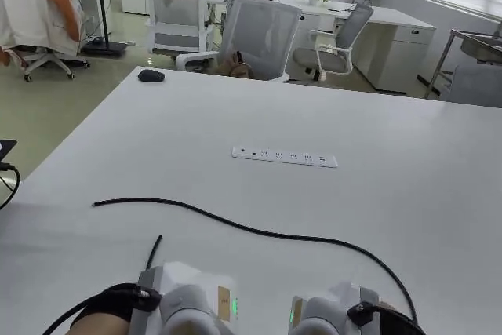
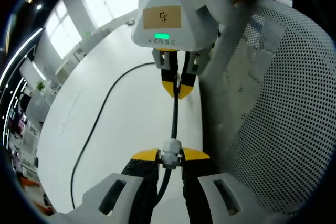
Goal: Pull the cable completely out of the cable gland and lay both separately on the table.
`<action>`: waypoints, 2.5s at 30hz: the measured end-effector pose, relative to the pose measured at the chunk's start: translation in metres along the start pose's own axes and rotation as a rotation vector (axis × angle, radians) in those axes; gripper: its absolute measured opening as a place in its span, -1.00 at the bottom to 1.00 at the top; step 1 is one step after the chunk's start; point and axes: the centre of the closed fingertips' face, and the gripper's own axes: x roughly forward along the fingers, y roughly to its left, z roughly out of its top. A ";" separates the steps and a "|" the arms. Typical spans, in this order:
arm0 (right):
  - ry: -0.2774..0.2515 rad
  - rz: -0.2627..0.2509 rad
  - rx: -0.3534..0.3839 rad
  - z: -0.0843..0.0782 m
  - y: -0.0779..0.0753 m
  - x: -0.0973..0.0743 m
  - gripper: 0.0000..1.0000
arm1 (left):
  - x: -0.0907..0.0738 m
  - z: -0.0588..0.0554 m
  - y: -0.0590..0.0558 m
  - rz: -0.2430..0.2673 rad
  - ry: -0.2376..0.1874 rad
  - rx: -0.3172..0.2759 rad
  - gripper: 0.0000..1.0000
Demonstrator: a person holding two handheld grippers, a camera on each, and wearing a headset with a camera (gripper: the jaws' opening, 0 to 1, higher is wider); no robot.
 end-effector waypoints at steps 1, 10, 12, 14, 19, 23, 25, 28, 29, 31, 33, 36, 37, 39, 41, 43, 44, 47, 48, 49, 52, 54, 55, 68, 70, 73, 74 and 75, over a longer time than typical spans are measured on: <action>-0.027 -0.008 0.002 0.006 -0.002 -0.002 -0.89 | 0.000 -0.001 0.001 0.003 0.006 0.008 -0.66; -0.205 0.036 -0.096 0.047 0.015 -0.009 -0.56 | 0.001 0.000 0.000 -0.007 -0.001 0.008 -0.66; -0.240 0.038 -0.110 0.055 0.017 -0.012 -0.47 | 0.001 0.002 -0.001 -0.010 -0.007 0.011 -0.66; -0.261 0.033 -0.131 0.061 0.018 -0.015 -0.46 | 0.001 0.004 -0.002 -0.014 -0.013 0.018 -0.66; -0.331 0.054 -0.095 0.073 0.019 -0.022 -0.63 | 0.001 0.004 -0.004 -0.019 -0.011 0.040 -0.66; -0.338 0.067 -0.084 0.073 0.020 -0.022 -0.94 | -0.001 0.007 -0.002 -0.013 -0.023 0.032 -0.66; -0.333 0.069 -0.076 0.072 0.020 -0.021 -0.94 | -0.001 0.007 -0.002 -0.013 -0.023 0.032 -0.66; -0.296 0.065 -0.070 0.065 0.018 -0.017 -0.94 | 0.000 0.005 -0.002 -0.009 -0.011 0.041 -0.66; -0.269 0.058 -0.071 0.060 0.017 -0.015 -0.94 | -0.001 0.004 -0.001 -0.010 -0.010 0.034 -0.66; -0.238 0.051 -0.057 0.052 0.013 -0.013 -0.94 | -0.002 0.004 0.001 -0.005 -0.015 0.019 -0.66; -0.199 0.042 -0.033 0.044 0.009 -0.010 -0.94 | -0.003 0.004 0.003 0.003 -0.016 0.015 -0.66; -0.120 0.029 0.004 0.027 0.005 -0.005 -0.94 | -0.004 0.003 0.005 0.011 -0.013 0.011 -0.66; -0.103 0.024 0.008 0.023 0.004 -0.004 -0.94 | -0.004 0.003 0.005 0.011 -0.013 0.010 -0.66; -0.032 0.011 -0.011 0.010 0.002 -0.001 -0.94 | -0.004 0.004 0.004 0.009 -0.015 0.009 -0.66; 0.007 0.020 -0.043 0.004 0.006 0.002 -0.94 | -0.004 0.005 0.003 0.005 -0.019 0.012 -0.66; -0.012 0.025 -0.039 0.007 0.007 0.001 -0.90 | -0.003 0.005 0.001 0.001 -0.018 0.018 -0.66; -0.033 0.027 -0.029 0.011 0.008 -0.001 -0.84 | -0.003 0.005 0.000 -0.001 -0.018 0.021 -0.66; -0.089 0.067 0.019 0.021 0.012 -0.002 -0.68 | -0.002 0.005 0.000 -0.005 -0.018 0.021 -0.66; -0.114 0.078 0.020 0.026 0.014 -0.003 -0.65 | -0.002 0.005 0.000 -0.005 -0.018 0.020 -0.66; -0.149 0.090 0.017 0.032 0.016 -0.004 -0.59 | -0.002 0.005 0.000 -0.005 -0.019 0.018 -0.66; -0.257 0.137 0.031 0.054 0.025 -0.012 -0.43 | -0.002 0.005 0.001 -0.004 -0.020 0.016 -0.66; -0.306 0.152 0.023 0.065 0.028 -0.016 -0.41 | -0.002 0.005 0.001 -0.006 -0.020 0.016 -0.66; -0.320 0.137 0.011 0.068 0.026 -0.018 -0.41 | -0.002 0.006 0.000 -0.009 -0.023 0.018 -0.66; -0.321 0.120 -0.009 0.066 0.023 -0.016 -0.95 | -0.002 0.014 -0.002 -0.017 -0.056 0.022 -0.66; -0.288 0.118 -0.001 0.060 0.022 -0.013 -0.95 | -0.001 0.012 -0.001 -0.015 -0.046 0.026 -0.66; -0.227 0.109 0.019 0.048 0.018 -0.008 -0.95 | -0.002 0.010 0.000 -0.010 -0.040 0.023 -0.66; -0.218 0.108 0.023 0.046 0.018 -0.007 -0.95 | -0.002 0.010 0.001 -0.007 -0.038 0.021 -0.66; -0.192 0.103 0.031 0.040 0.016 -0.006 -0.95 | -0.002 0.009 0.002 -0.004 -0.037 0.019 -0.66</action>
